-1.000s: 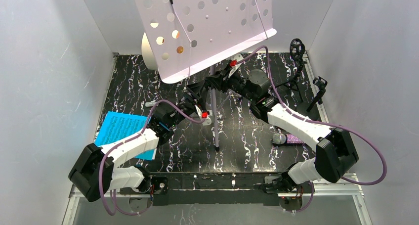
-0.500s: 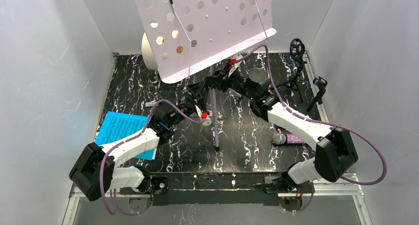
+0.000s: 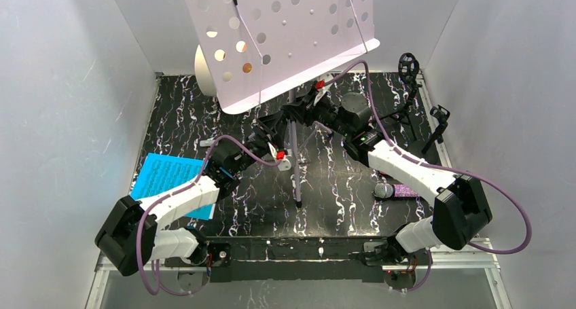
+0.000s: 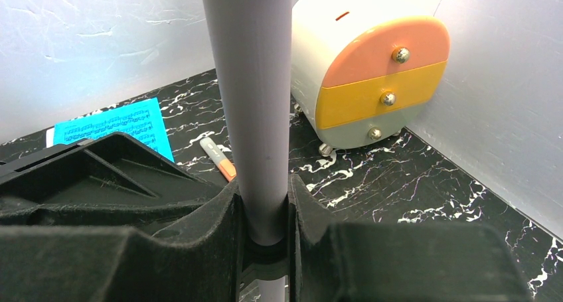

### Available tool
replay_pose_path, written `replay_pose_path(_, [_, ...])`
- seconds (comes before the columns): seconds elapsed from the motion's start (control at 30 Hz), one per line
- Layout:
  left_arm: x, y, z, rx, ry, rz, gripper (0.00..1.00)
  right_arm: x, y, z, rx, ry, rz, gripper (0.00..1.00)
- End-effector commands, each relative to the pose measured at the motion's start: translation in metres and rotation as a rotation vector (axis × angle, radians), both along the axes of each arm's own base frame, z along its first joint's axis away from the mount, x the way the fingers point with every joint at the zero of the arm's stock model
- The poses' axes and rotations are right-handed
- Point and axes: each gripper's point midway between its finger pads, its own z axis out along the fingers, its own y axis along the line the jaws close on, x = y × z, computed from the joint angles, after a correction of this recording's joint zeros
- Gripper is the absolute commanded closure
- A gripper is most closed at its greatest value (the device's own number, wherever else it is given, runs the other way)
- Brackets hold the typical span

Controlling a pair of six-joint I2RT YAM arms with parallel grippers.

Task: Pack up the instrument practice props
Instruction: Unscrew the knob on the music stand.

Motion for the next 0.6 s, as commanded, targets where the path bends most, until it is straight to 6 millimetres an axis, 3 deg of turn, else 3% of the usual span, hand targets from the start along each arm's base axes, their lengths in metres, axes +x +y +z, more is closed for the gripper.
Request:
replay_pose_path(0.0, [0.003,0.006,0.010,-0.126,0.108,0.040,0.86,-0.001,0.004,-0.008,-0.016,0.068,0.016,0.99])
replay_pose_path(0.17, [0.004,0.009,0.004,-0.242,0.296,0.067,1.00,-0.001,0.004,-0.008,-0.016,0.068,0.016,0.99])
replay_pose_path(0.57, [-0.001,0.008,-0.015,-0.506,0.660,0.108,1.00,-0.001,0.004,-0.008,-0.015,0.070,0.018,0.99])
